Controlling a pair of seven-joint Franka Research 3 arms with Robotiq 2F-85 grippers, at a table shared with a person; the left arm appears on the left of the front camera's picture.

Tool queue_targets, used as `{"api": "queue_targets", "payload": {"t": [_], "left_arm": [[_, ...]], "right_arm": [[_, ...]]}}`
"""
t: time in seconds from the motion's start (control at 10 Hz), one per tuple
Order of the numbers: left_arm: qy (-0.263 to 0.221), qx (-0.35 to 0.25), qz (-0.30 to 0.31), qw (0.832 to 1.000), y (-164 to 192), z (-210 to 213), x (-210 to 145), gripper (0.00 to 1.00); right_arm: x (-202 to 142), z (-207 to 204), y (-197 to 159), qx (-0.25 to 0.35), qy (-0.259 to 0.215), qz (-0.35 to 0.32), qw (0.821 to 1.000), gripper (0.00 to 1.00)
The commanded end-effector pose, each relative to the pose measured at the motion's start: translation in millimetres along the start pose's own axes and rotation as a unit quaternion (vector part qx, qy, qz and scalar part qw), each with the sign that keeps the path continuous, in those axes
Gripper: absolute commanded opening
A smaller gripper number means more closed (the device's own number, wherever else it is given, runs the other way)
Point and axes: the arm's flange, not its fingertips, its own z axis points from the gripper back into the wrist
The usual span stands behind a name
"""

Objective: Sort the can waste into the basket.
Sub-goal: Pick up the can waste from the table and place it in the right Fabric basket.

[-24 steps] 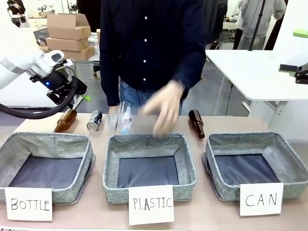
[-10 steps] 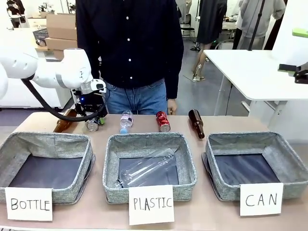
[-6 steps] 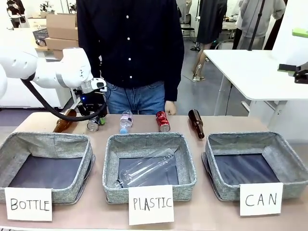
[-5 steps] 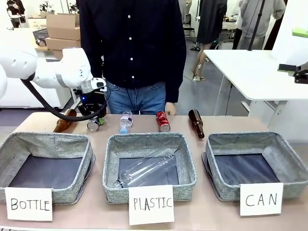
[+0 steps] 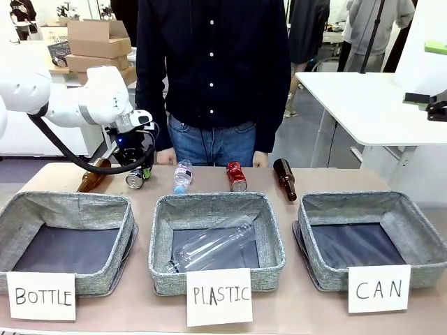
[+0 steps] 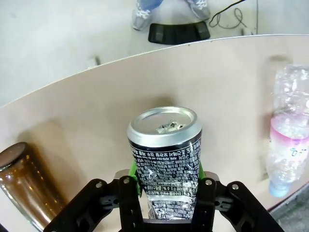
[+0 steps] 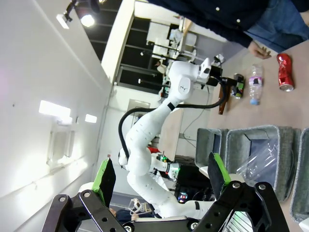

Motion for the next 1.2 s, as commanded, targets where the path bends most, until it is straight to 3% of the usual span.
{"api": "queue_targets", "payload": {"t": [0.0, 0.1, 0.2, 0.4, 0.7, 0.8, 0.9, 1.1], "left_arm": [[-0.019, -0.030, 0.000, 0.999, 2, 20, -23, 0.00], [-0.034, -0.078, -0.006, 0.996, -1, 49, -47, 0.00], [-0.056, -0.152, -0.038, 0.986, -5, 95, -100, 0.00], [-0.112, -0.230, -0.154, 0.954, -12, 155, -211, 0.00], [-0.135, -0.274, -0.345, 0.888, -27, 147, -332, 0.00], [-0.181, -0.269, -0.343, 0.882, -24, 136, -350, 0.00], [-0.142, -0.271, -0.271, 0.913, -36, 163, -290, 0.00], [-0.142, -0.271, -0.271, 0.913, -36, 163, -290, 0.00]], "right_arm": [[3, -4, 1, 0.012, -0.005, 0.013, 1.000, 1.00], [3, -4, 1, 0.012, -0.005, 0.013, 1.000, 1.00], [3, -4, 1, 0.012, -0.005, 0.013, 1.000, 1.00], [3, -4, 1, 0.012, -0.005, 0.013, 1.000, 1.00], [3, -4, 1, 0.012, -0.005, 0.013, 1.000, 1.00], [3, -4, 1, 0.012, -0.005, 0.013, 1.000, 1.00], [3, -4, 1, 0.012, -0.005, 0.013, 1.000, 1.00], [3, -4, 1, 0.012, -0.005, 0.013, 1.000, 1.00]]}}
